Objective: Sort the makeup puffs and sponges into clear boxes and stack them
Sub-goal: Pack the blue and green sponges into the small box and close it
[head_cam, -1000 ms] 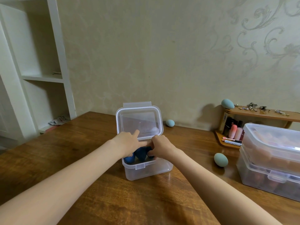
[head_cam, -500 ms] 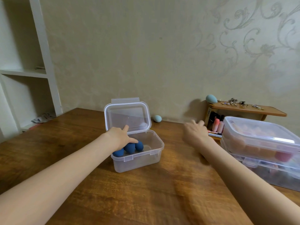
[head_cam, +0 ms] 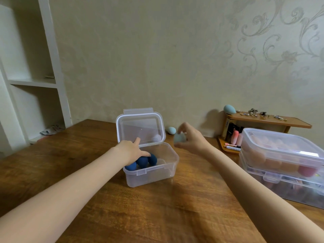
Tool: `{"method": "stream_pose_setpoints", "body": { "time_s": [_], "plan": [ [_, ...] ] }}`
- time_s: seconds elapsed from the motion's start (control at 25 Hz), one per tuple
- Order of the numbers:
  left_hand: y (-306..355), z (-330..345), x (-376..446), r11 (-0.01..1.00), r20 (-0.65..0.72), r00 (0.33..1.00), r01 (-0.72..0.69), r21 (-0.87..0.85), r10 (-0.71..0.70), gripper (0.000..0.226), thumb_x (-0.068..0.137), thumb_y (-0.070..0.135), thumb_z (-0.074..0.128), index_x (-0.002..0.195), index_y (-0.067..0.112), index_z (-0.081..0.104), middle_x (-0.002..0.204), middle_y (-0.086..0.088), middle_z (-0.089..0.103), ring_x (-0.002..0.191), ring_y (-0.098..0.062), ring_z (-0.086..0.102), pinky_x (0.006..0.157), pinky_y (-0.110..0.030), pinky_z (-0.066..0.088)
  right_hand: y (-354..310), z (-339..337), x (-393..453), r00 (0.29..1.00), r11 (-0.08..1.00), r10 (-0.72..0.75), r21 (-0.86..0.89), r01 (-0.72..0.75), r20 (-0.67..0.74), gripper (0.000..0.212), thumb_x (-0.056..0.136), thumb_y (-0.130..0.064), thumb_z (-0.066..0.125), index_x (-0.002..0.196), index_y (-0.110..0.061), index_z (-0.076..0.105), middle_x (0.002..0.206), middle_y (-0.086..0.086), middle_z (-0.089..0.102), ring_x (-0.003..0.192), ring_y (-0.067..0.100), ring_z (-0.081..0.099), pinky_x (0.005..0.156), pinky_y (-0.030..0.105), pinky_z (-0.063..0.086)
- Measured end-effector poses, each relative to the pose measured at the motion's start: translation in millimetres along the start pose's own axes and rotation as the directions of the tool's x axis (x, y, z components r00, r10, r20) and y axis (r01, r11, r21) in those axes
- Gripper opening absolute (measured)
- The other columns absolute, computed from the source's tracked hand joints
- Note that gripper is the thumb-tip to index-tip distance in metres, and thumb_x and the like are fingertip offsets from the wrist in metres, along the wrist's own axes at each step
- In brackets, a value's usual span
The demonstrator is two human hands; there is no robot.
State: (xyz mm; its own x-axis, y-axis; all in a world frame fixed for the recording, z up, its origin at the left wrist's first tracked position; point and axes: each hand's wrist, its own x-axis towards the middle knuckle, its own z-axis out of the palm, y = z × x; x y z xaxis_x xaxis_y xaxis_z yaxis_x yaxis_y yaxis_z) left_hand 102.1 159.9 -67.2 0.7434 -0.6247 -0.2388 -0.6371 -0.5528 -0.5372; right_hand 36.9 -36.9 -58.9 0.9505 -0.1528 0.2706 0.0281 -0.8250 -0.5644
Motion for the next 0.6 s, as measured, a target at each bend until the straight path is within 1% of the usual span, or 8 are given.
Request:
{"method": "stream_pose_setpoints", "body": {
  "time_s": [0.04,0.08,0.16,0.24,0.36,0.48,0.56,0.6],
  "plan": [
    [0,0,-1,1.0,-0.009,1.0,-0.002,-0.001,0.002,0.082,0.092,-0.006,0.041,0.147,0.045,0.006,0.144,-0.021,0.017,0.094,-0.028,0.061,0.071,-0.029,0.051,-10,6,3,0.998,0.999,-0.042,0.011,0.042,0.04,0.041,0.074,-0.016,0.075,0.104,-0.016,0.047,0.109,0.001,0.051,0.097,0.015,0.047,0.076,0.025,0.039],
    [0,1,-3,1.0,-0.016,1.0,0.0,-0.005,0.0,0.081,0.092,-0.006,0.041,0.147,0.044,0.007,0.144,-0.021,0.018,0.094,-0.028,0.06,0.07,-0.029,0.05,-17,13,6,0.994,0.997,-0.064,-0.032,0.067,0.09,0.041,0.074,-0.016,0.076,0.104,-0.017,0.048,0.11,0.001,0.053,0.097,0.016,0.047,0.075,0.025,0.039],
    [0,2,-6,1.0,-0.026,1.0,0.008,-0.011,-0.008,0.079,0.093,-0.003,0.042,0.147,0.043,0.007,0.142,-0.021,0.02,0.095,-0.029,0.059,0.07,-0.03,0.049,-22,27,10,0.98,0.975,-0.076,-0.19,0.112,0.186,0.041,0.076,-0.013,0.072,0.11,-0.013,0.051,0.114,0.005,0.055,0.096,0.019,0.05,0.074,0.027,0.043],
    [2,2,-5,1.0,-0.03,0.999,0.025,0.012,-0.025,0.079,0.094,0.0,0.045,0.147,0.042,0.005,0.142,-0.021,0.021,0.099,-0.031,0.058,0.075,-0.032,0.051,-25,41,13,0.96,0.91,-0.11,-0.362,0.201,0.258,0.036,0.079,-0.008,0.068,0.111,-0.009,0.051,0.116,0.01,0.056,0.096,0.023,0.055,0.073,0.028,0.045],
    [6,6,-2,0.996,-0.044,0.997,0.063,0.064,-0.061,0.08,0.094,0.007,0.051,0.148,0.041,0.001,0.144,-0.019,0.022,0.112,-0.035,0.051,0.088,-0.035,0.049,-31,55,16,0.946,0.79,-0.145,-0.543,0.286,0.289,0.034,0.083,-0.006,0.065,0.115,-0.005,0.053,0.119,0.013,0.051,0.101,0.027,0.058,0.076,0.027,0.045],
    [5,14,1,0.988,-0.13,0.989,0.087,0.126,-0.07,0.08,0.094,0.015,0.054,0.148,0.04,0.001,0.144,-0.018,0.027,0.128,-0.038,0.036,0.103,-0.039,0.036,-36,63,19,0.941,0.731,-0.121,-0.612,0.3,0.317,0.036,0.086,-0.01,0.063,0.12,-0.004,0.054,0.121,0.015,0.052,0.101,0.027,0.062,0.074,0.025,0.045],
    [2,19,3,0.992,-0.184,0.982,0.059,0.111,-0.038,0.078,0.094,0.011,0.052,0.148,0.04,0.003,0.14,-0.019,0.031,0.13,-0.036,0.032,0.104,-0.039,0.035,-40,66,19,0.927,0.711,-0.077,-0.631,0.309,0.367,0.031,0.088,-0.009,0.06,0.119,-0.003,0.056,0.119,0.016,0.057,0.102,0.027,0.063,0.076,0.026,0.047],
    [-1,20,4,0.997,-0.198,0.98,0.038,0.06,-0.026,0.078,0.095,0.007,0.049,0.148,0.041,0.004,0.138,-0.02,0.031,0.128,-0.036,0.033,0.102,-0.038,0.037,-42,66,20,0.917,0.718,-0.05,-0.624,0.309,0.397,0.028,0.089,-0.007,0.058,0.117,-0.003,0.057,0.117,0.016,0.059,0.102,0.027,0.063,0.076,0.025,0.046]
  ]
}}
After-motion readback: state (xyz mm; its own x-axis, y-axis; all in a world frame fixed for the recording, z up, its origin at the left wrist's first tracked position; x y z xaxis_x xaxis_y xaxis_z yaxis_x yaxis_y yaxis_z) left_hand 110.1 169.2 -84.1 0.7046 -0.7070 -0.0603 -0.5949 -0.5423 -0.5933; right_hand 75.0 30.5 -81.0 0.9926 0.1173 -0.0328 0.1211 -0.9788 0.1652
